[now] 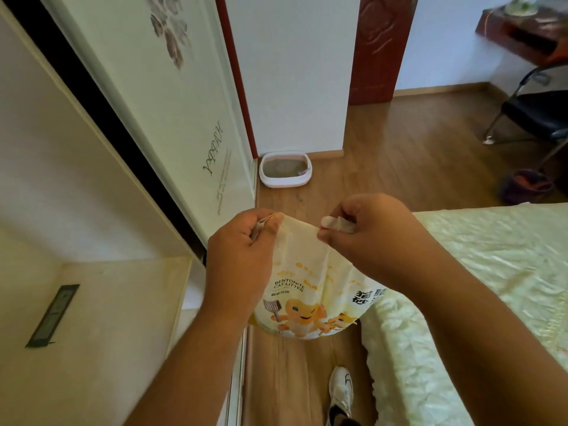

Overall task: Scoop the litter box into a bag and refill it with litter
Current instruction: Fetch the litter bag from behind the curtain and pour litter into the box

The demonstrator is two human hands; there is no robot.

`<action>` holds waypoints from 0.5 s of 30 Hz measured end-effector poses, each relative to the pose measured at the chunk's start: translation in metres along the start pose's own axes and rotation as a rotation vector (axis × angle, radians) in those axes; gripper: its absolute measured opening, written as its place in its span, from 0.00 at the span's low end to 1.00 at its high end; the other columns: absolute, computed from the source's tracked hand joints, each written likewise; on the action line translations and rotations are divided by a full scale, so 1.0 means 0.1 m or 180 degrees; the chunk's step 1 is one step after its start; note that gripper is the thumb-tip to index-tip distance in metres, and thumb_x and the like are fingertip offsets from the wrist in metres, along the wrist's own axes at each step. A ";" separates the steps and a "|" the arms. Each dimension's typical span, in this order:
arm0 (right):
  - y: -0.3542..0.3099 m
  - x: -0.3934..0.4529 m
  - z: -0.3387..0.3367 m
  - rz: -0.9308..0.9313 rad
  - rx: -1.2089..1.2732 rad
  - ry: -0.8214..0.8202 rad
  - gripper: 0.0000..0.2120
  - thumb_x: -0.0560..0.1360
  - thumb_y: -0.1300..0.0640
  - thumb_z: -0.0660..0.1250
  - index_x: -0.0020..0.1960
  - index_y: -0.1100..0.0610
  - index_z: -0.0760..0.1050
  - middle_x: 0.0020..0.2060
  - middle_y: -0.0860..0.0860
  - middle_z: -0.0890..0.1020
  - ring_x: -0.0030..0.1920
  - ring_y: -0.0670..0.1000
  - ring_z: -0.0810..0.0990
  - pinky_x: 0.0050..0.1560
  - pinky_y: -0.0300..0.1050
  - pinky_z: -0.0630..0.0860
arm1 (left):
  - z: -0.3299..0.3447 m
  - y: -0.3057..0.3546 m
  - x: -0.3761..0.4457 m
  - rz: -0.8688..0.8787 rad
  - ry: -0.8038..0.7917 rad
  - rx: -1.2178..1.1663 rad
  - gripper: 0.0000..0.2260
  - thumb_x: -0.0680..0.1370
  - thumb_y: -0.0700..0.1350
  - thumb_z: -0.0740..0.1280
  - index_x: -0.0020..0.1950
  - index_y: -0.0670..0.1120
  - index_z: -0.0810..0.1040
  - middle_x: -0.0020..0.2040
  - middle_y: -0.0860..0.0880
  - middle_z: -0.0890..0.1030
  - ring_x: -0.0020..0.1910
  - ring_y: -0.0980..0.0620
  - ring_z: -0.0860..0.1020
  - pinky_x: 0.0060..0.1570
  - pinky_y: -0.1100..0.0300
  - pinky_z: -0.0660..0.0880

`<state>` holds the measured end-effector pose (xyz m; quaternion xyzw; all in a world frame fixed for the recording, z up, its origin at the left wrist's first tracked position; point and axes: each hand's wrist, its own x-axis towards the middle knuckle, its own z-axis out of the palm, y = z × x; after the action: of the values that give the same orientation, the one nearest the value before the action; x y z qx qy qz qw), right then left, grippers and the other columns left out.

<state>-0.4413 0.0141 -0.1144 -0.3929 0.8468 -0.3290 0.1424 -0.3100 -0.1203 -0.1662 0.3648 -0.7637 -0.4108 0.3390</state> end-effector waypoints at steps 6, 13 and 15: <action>0.12 0.88 -0.32 -0.0241 -0.0175 -0.0210 0.11 0.78 0.49 0.71 0.43 0.55 0.81 0.30 0.46 0.78 0.29 0.42 0.76 0.26 0.29 0.67 | 0.38 0.17 0.66 -0.0191 0.0235 -0.0015 0.06 0.80 0.55 0.69 0.43 0.62 0.80 0.43 0.66 0.82 0.43 0.63 0.80 0.44 0.56 0.81; 0.25 1.57 -0.57 -0.0302 -0.0241 -0.0345 0.09 0.79 0.50 0.70 0.44 0.55 0.82 0.32 0.47 0.80 0.29 0.43 0.75 0.25 0.29 0.67 | 0.72 0.31 1.20 -0.0178 0.0292 0.0008 0.05 0.81 0.54 0.68 0.45 0.61 0.80 0.40 0.63 0.82 0.44 0.66 0.79 0.40 0.64 0.76; 0.31 1.75 -0.62 -0.0286 -0.0222 -0.0312 0.08 0.78 0.50 0.70 0.44 0.53 0.82 0.32 0.46 0.80 0.29 0.42 0.75 0.25 0.29 0.66 | 0.83 0.32 1.38 -0.0154 0.0259 0.0001 0.05 0.81 0.54 0.68 0.47 0.60 0.81 0.39 0.62 0.82 0.44 0.66 0.79 0.39 0.67 0.74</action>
<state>-0.6036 -0.0770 -0.0861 -0.4508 0.8313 -0.2857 0.1551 -0.4561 -0.1913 -0.1443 0.3996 -0.7403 -0.4035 0.3597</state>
